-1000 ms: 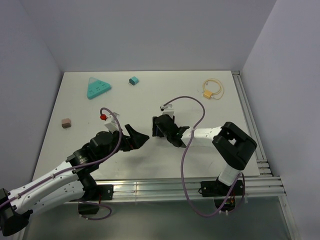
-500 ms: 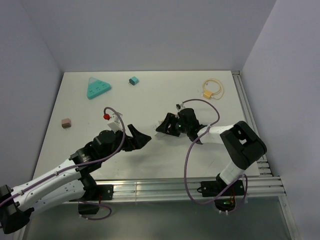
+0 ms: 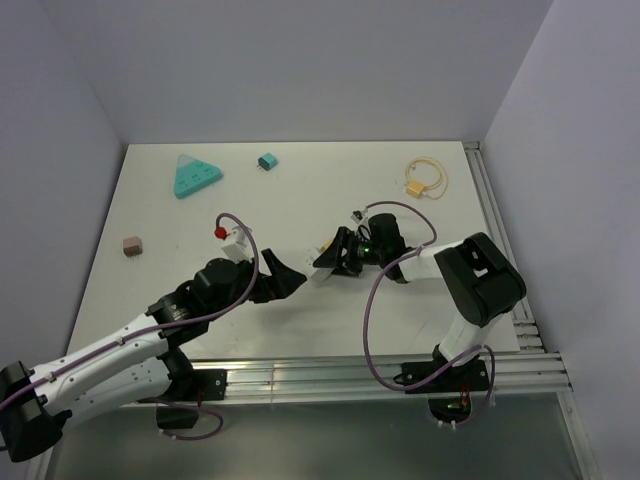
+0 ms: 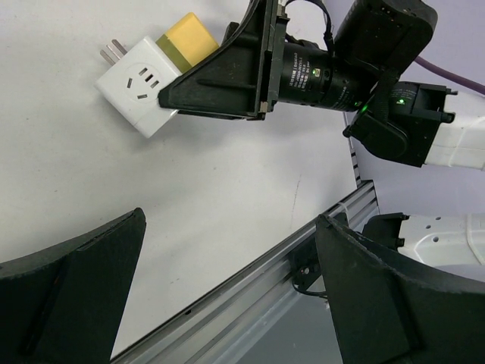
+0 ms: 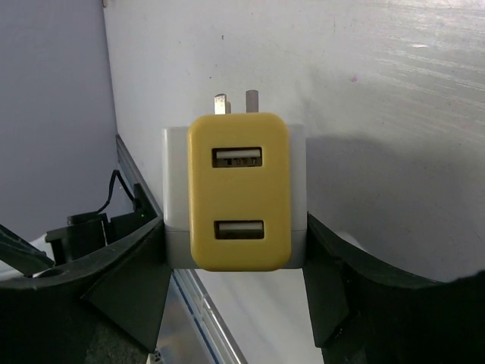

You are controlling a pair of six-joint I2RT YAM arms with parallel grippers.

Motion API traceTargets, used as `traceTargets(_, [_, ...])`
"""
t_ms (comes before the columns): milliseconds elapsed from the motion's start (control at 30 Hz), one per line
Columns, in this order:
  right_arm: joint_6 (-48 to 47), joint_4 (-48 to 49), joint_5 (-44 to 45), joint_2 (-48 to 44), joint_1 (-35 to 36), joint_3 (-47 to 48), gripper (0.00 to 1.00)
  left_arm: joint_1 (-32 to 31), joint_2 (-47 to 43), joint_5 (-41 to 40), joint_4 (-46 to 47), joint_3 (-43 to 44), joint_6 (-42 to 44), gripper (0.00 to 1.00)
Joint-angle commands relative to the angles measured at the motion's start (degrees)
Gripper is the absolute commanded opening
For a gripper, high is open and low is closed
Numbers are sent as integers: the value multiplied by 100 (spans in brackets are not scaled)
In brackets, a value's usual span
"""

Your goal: Insert the plug

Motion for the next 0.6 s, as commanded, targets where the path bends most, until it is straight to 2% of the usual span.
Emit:
traceTargets(0, [-99,-308,116,88,-75,-48,18,15,-36,9,286,110,-46,99])
traceTargets(67, [-213,-502,283,62,-102,-13,21,15,8,35,303,127,-54,99])
traceTargets(200, [-459,-1256,845,-87,-137,75,43,15,122,79,365,145,-55,99])
traceTargets(300, [-574,-1495,1119,-158,-137,101,52,15,175,106,435,145,-63,99])
traceTargets(500, [-618,-1549,1233,-79,-154,75,62,15,289,114,453,224,-37,99])
traceTargets(567, [-522,-1418,1006,17,-198,5,64,15,333,141,497,250,-28,99])
